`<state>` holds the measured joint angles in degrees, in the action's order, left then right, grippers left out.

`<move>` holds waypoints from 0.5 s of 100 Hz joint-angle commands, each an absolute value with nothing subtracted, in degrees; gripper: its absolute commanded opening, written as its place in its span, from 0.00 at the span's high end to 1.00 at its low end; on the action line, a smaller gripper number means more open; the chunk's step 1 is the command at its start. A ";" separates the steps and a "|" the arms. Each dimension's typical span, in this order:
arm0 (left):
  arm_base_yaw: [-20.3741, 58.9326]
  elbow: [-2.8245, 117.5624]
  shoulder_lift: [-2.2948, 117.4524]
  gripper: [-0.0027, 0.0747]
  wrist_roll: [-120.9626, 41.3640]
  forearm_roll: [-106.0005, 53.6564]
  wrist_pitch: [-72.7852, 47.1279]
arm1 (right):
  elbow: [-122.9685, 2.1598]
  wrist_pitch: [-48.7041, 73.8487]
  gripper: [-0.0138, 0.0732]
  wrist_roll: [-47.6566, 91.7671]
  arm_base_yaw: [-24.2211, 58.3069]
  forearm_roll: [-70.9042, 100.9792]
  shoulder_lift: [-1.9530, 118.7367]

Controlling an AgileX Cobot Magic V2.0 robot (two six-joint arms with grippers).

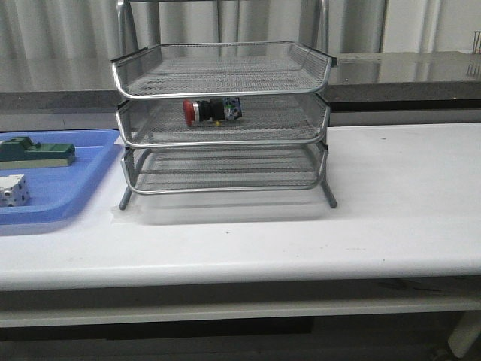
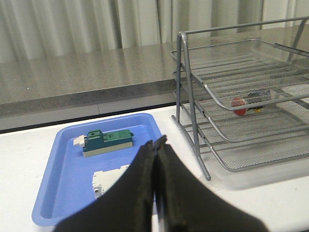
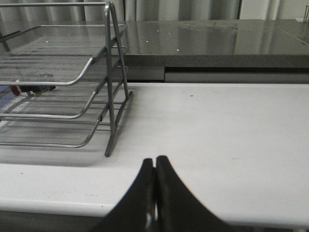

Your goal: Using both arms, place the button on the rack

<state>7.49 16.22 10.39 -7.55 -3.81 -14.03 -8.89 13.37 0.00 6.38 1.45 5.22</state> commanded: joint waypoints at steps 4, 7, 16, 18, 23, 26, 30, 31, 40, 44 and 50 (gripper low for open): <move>7.33 17.99 10.98 0.99 -6.97 -4.31 -9.13 | -7.27 8.17 0.91 -2.91 5.98 -2.16 3.19; 7.33 17.99 10.98 0.99 -6.97 -4.31 -9.13 | -6.51 8.04 0.91 -2.90 5.98 -2.16 2.64; 7.33 17.90 10.98 0.99 -6.97 -4.31 -9.13 | -3.79 6.65 0.91 -2.90 5.41 -2.16 1.03; 7.33 17.90 10.98 0.99 -6.97 -4.31 -9.13 | -3.18 6.20 0.91 -2.98 5.23 -2.16 0.65; 7.33 17.90 10.98 0.99 -6.97 -4.31 -9.13 | -1.77 5.09 0.91 -3.04 4.78 -2.16 -0.17; 7.33 17.90 10.98 0.99 -6.97 -4.31 -9.13 | -1.01 4.29 0.91 -3.12 4.50 -2.08 -0.61; 7.33 17.90 10.98 0.99 -6.97 -4.31 -9.13 | 0.06 3.44 0.91 -3.15 4.09 -1.95 -1.24; 7.33 17.90 10.98 0.99 -6.97 -4.31 -9.13 | 0.21 3.12 0.91 -3.15 3.97 -1.89 -1.47; 7.33 17.90 10.98 0.99 -6.97 -4.31 -9.13 | 0.50 3.58 0.91 -3.25 3.58 -1.82 -1.79; 7.33 17.90 10.98 0.99 -6.97 -4.31 -9.13 | 0.50 3.52 0.91 -3.25 3.45 -1.82 -1.79; 7.33 17.90 10.98 0.99 -6.97 -4.31 -9.13 | 0.50 3.43 0.91 -3.25 3.45 -1.82 -1.79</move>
<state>7.49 16.22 10.39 -7.55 -3.81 -14.03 1.54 8.91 -3.07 3.82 -1.34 -0.54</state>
